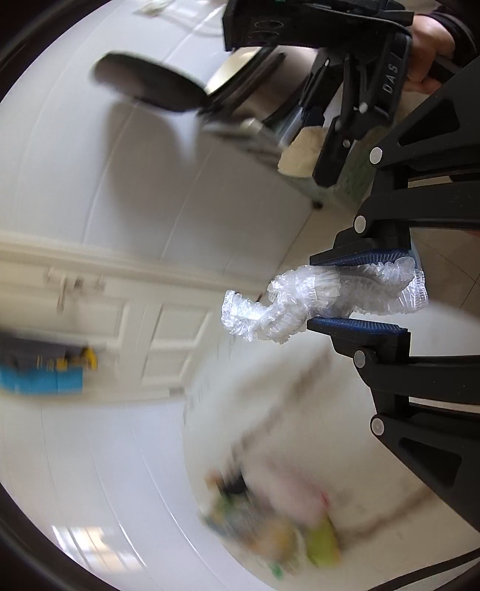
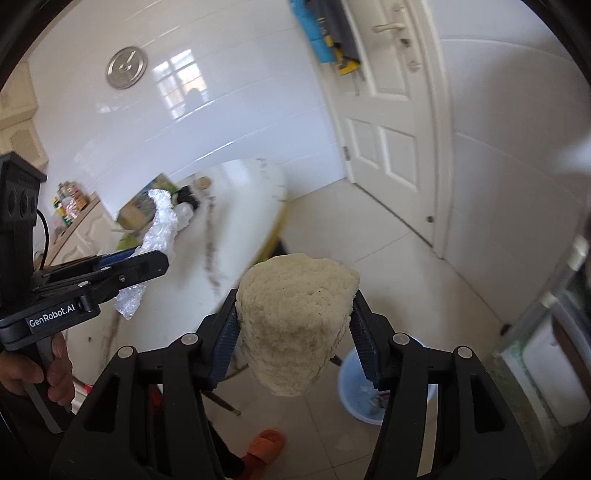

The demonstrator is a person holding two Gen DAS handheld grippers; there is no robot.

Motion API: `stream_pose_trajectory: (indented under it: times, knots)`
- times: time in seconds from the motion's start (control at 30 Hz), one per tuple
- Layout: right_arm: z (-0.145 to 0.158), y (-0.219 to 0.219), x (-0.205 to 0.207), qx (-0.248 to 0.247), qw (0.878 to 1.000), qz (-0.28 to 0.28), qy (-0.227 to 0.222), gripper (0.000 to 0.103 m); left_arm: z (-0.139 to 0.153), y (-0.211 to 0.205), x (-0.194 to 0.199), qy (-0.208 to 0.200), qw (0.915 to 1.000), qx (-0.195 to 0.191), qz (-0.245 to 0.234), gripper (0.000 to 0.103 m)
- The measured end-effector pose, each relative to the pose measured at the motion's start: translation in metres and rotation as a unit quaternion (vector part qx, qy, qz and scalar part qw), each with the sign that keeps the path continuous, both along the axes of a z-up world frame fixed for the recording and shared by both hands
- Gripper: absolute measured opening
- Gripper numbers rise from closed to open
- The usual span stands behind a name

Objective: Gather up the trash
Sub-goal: 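Carry both items to the blue bucket and open both grippers over it, then return both tools to the table and grasp the juice carton with the right gripper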

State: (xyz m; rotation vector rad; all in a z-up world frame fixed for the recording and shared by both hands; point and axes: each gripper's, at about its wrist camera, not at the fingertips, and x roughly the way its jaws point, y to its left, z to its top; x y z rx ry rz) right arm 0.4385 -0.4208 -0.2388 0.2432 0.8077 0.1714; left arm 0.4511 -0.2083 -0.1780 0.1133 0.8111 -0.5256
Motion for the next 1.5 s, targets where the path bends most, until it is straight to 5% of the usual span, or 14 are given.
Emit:
stream_pose_trajectory:
  times: [0.27, 0.33, 0.5, 0.77, 0.83, 1.2, 1.5]
  knots:
    - [-0.032, -0.069, -0.017, -0.006, 0.997, -0.068, 0.042, 0.054, -0.054, -0.098, 0.041, 0.055, 0.995, 0.043, -0.071, 0.026]
    - [-0.043, -0.078, -0.015, -0.005, 0.996, -0.076, 0.054, 0.054, -0.064, -0.11, 0.054, 0.063, 0.9942, 0.051, -0.071, 0.037]
    - [-0.071, -0.089, -0.002, 0.009, 0.994, -0.081, 0.078, 0.054, -0.078, -0.115, 0.073, 0.067, 0.9952, 0.05, -0.052, 0.074]
    - [-0.096, -0.083, 0.024, 0.021, 0.992, -0.084, 0.088, 0.059, -0.067, -0.105, 0.067, 0.038, 0.9974, 0.056, -0.022, 0.082]
    - [-0.095, -0.079, 0.028, 0.016, 0.992, -0.088, 0.086, 0.071, -0.062, -0.1, 0.065, 0.028, 0.9979, 0.056, -0.016, 0.082]
    - [-0.031, -0.042, 0.013, -0.008, 0.996, -0.078, 0.038, 0.08, -0.005, -0.027, -0.005, -0.013, 0.9998, -0.002, 0.012, 0.086]
    - [0.041, 0.052, 0.015, -0.037, 0.999, -0.008, -0.025, 0.085, 0.033, 0.101, -0.064, -0.052, 0.9953, -0.021, 0.078, 0.093]
